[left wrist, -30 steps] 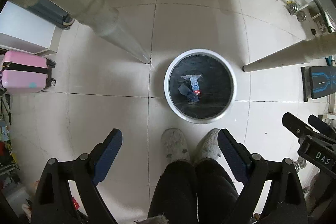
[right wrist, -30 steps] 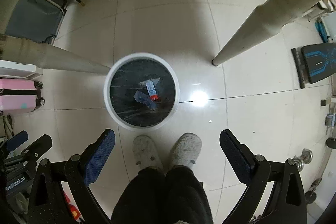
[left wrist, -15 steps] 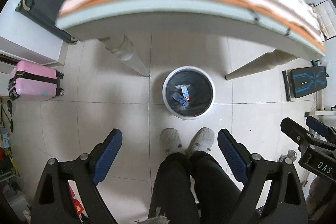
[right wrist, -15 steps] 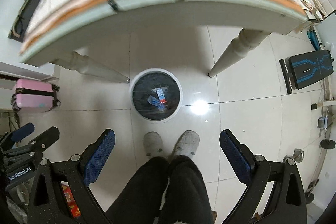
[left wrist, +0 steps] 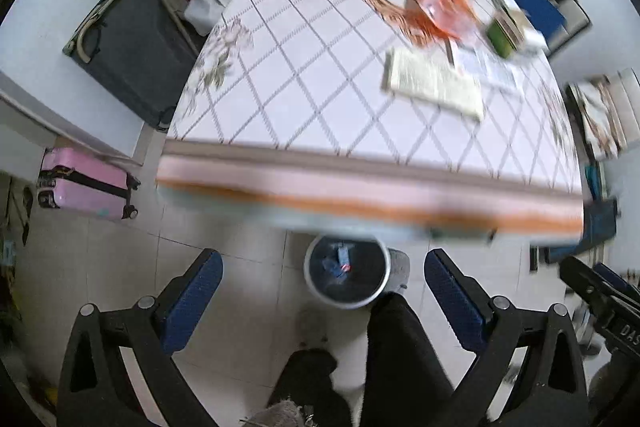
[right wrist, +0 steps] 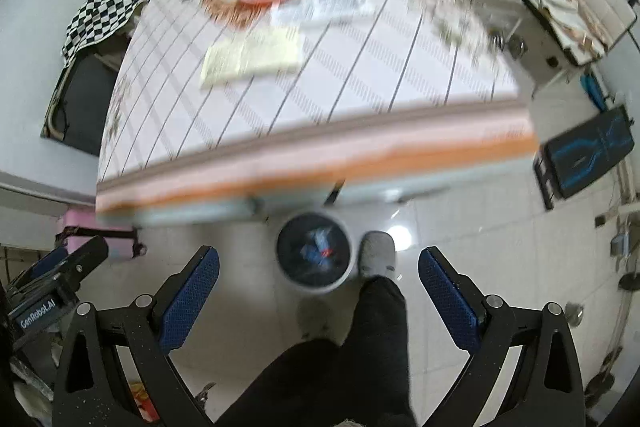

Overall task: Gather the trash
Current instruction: 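Grasp a cream leaflet with the left tool while the right tool grasps a white leaflet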

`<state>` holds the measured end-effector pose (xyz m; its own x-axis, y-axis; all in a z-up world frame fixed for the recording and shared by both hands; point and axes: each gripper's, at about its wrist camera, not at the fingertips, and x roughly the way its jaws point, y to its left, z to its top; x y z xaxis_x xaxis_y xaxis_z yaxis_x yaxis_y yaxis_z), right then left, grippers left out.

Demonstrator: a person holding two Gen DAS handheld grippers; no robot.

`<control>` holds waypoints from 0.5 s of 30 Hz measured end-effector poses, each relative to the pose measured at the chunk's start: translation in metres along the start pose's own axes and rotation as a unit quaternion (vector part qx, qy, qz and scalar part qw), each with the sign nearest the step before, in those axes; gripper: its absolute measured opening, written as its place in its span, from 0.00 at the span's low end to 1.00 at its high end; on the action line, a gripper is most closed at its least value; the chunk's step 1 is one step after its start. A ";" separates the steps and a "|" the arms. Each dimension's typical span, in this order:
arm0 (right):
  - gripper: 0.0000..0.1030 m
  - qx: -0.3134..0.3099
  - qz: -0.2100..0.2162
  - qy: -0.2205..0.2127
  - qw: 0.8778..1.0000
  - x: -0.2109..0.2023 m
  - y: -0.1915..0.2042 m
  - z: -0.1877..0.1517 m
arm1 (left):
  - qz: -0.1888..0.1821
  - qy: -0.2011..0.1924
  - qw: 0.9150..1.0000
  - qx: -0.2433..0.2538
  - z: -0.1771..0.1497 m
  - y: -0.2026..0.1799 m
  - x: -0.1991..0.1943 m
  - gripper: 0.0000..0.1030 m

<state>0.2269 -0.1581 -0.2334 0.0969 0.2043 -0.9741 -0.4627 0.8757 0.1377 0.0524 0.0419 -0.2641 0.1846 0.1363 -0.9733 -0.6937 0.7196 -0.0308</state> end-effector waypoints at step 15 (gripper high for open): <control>0.98 -0.239 -0.085 0.083 0.964 0.126 -0.004 0.242 | -0.047 0.162 0.941 -0.292 0.149 -0.080 0.142 1.00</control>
<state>0.4547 -0.0303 -0.3135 0.0841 -0.0318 -0.9959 -0.8096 0.5805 -0.0869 0.2374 0.1052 -0.3658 0.1080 -0.1931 -0.9752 -0.9669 0.2079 -0.1482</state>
